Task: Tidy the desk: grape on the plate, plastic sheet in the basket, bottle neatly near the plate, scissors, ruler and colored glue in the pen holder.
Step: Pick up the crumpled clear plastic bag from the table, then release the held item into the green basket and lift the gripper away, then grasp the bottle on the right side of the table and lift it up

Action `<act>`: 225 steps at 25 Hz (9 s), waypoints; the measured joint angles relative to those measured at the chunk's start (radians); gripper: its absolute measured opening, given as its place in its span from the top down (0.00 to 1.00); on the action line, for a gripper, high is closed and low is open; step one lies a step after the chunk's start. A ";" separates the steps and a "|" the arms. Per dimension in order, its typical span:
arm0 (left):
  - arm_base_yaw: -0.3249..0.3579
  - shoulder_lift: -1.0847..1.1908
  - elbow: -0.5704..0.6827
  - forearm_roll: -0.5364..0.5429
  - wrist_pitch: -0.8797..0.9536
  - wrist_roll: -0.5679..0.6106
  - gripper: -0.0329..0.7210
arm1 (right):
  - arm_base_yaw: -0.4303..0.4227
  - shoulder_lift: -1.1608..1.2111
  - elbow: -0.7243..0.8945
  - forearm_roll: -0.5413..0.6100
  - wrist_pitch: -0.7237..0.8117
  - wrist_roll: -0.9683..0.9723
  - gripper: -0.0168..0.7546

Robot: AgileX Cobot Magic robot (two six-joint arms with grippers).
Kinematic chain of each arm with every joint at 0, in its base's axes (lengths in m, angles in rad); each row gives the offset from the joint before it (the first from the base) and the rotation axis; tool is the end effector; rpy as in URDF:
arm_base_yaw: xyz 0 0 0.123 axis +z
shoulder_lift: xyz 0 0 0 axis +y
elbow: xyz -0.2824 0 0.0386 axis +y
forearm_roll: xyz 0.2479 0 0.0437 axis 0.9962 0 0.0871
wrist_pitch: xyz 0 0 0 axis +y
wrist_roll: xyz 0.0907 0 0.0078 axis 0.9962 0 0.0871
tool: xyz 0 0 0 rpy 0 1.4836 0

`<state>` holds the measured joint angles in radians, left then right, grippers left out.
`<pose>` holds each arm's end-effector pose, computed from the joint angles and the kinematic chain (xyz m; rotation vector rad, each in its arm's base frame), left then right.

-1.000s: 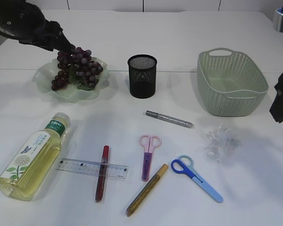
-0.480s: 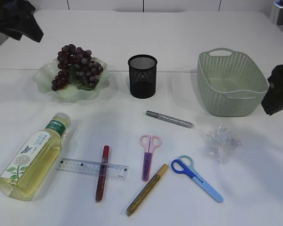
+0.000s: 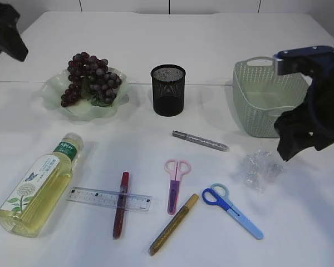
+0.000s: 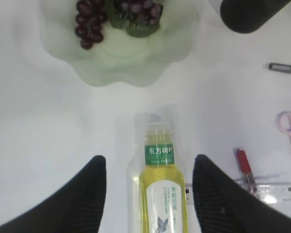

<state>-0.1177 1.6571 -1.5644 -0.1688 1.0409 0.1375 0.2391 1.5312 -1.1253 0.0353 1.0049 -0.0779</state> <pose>0.3551 -0.0553 0.3438 0.2720 2.5945 -0.2134 0.2855 0.0724 0.2607 -0.4354 2.8639 0.0754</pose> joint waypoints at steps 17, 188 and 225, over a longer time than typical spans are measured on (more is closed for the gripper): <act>0.000 -0.251 0.482 0.000 -0.039 -0.025 0.40 | 0.000 0.389 -0.144 -0.018 -0.165 -0.028 0.15; -0.160 0.375 0.313 0.157 -0.030 -0.157 0.36 | -0.186 -0.164 0.002 0.079 0.118 0.026 0.26; -0.160 -0.383 0.934 0.169 -0.865 -0.095 0.36 | -0.186 -0.164 0.002 0.081 0.114 0.024 0.27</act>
<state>-0.2775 1.2744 -0.6304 0.0000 0.1756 0.0425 0.0534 1.3676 -1.1234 0.1164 1.1194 -0.0534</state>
